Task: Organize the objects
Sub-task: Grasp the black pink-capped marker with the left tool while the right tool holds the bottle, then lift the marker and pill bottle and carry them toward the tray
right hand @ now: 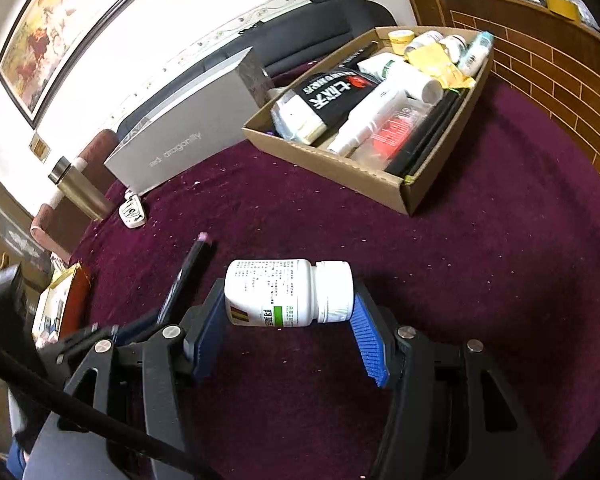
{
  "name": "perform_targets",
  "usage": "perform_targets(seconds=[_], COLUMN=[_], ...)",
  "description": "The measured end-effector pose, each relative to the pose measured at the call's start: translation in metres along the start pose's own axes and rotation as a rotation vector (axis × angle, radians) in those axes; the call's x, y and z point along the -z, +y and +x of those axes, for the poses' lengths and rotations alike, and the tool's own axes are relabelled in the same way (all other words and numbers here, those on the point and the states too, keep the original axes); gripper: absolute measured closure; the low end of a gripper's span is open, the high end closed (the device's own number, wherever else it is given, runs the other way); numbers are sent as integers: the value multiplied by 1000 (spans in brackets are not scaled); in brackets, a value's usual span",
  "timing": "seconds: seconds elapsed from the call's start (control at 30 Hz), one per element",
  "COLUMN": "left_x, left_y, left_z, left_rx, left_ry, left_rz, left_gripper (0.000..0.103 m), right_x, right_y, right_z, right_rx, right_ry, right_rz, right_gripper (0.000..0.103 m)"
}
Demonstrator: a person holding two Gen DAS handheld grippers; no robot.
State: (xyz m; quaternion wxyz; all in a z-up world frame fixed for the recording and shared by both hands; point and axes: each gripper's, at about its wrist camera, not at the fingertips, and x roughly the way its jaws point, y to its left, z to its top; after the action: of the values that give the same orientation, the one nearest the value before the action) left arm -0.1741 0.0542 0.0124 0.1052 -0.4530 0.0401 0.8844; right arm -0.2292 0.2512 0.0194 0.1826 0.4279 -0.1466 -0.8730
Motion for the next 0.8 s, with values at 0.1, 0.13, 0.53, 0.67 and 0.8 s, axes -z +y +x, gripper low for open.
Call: perform_targets(seconds=[0.1,0.13,0.53,0.67,0.8], left_x=[19,26,76,89,93], left_y=[3,4,30,36,37], left_z=[-20,-31,-110,-109,-98], left_rx=[-1,-3,-30,-34,-31], left_ry=[-13,-29,-140,-103,-54], left_rz=[-22,-25,-101,-112,-103], left_gripper=[92,92,91,91,91], right_x=[3,4,24,37,49], right_y=[10,12,62,74,81], right_z=[1,1,-1,0,-2], right_rx=[3,2,-53,-53,-53], right_ry=[4,4,14,32,42], right_rz=[-39,-49,-209,-241,-261], right_gripper=[46,46,46,46,46])
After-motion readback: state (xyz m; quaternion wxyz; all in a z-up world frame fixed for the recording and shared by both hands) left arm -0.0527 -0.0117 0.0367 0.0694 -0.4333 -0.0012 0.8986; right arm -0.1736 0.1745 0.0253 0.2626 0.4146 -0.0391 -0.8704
